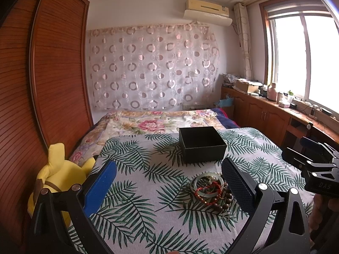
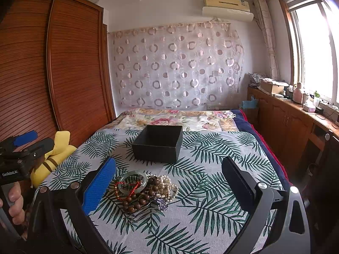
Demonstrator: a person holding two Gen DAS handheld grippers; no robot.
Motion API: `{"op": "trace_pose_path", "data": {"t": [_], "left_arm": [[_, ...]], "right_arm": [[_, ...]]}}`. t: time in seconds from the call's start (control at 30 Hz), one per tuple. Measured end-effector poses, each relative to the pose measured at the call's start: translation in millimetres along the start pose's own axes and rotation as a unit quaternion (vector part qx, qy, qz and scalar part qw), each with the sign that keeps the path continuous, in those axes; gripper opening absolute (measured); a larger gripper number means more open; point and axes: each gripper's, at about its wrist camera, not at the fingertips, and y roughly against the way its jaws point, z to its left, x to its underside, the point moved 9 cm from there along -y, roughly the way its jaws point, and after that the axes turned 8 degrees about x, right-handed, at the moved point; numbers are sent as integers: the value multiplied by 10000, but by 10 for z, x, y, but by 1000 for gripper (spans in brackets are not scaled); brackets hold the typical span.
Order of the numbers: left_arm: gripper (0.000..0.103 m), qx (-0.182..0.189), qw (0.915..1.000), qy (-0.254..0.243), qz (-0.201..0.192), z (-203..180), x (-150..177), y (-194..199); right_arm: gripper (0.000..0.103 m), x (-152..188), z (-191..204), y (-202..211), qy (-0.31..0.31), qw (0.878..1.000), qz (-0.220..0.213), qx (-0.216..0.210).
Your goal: Organize jewelry
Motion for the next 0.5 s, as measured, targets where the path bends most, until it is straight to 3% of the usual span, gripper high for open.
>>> {"op": "trace_pose_path", "data": {"t": [0.5], "left_arm": [[96,-3,10000,-8,-11,-26,-19,-18]], "right_arm": [[101,0,7,7,5,10000,-5,2]]}}
